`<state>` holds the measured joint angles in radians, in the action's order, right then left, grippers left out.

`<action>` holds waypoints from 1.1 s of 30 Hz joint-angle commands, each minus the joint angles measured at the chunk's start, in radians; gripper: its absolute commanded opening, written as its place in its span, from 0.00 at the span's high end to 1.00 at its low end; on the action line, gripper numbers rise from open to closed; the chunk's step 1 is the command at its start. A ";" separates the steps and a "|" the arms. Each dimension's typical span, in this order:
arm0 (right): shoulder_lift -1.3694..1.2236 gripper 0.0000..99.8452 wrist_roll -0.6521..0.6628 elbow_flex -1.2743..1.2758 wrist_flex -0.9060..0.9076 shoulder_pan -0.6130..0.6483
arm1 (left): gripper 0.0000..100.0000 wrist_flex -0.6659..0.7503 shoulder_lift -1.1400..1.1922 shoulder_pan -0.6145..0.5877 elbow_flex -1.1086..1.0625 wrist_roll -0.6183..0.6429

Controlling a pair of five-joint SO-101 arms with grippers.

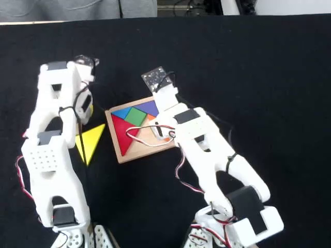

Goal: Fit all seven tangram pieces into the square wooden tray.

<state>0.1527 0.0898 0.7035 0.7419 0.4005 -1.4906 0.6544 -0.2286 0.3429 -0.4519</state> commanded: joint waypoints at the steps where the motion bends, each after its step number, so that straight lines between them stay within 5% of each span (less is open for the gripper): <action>1: 0.047 0.99 0.008 -0.005 -0.015 0.012 | 0.92 -0.166 -0.163 -0.010 0.176 -0.032; 6: 0.047 0.99 0.008 -0.005 -0.015 0.012 | 0.92 -0.267 -0.376 0.056 0.085 -0.227; 11: 0.047 0.99 0.008 -0.005 -0.009 0.012 | 0.92 -0.236 -0.502 0.004 -0.124 -0.235; 13: 0.047 0.99 0.008 -0.004 -0.009 0.012 | 0.92 -0.175 -0.539 -0.061 -0.223 -0.241; 18: 0.047 0.98 0.008 0.007 -0.017 0.017 | 0.86 0.089 -0.695 -0.124 -0.532 -0.491; 21: 0.047 0.98 0.008 0.008 -0.017 0.015 | 0.74 0.296 -0.755 -0.085 -0.707 -0.494; 25: 0.047 0.98 0.008 0.008 -0.017 0.012 | 0.74 0.545 -0.753 -0.038 -0.842 -0.499; 30: 0.047 0.98 0.009 0.007 -0.017 0.012 | 0.74 0.608 -0.684 -0.036 -0.866 -0.503; 33: 0.047 0.98 0.044 0.005 -0.017 0.012 | 0.74 0.512 -0.694 -0.033 -0.866 -0.474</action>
<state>0.1527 0.0990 0.7142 0.7388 0.4005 -0.9030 -0.0176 -0.2716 -0.5286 -0.9475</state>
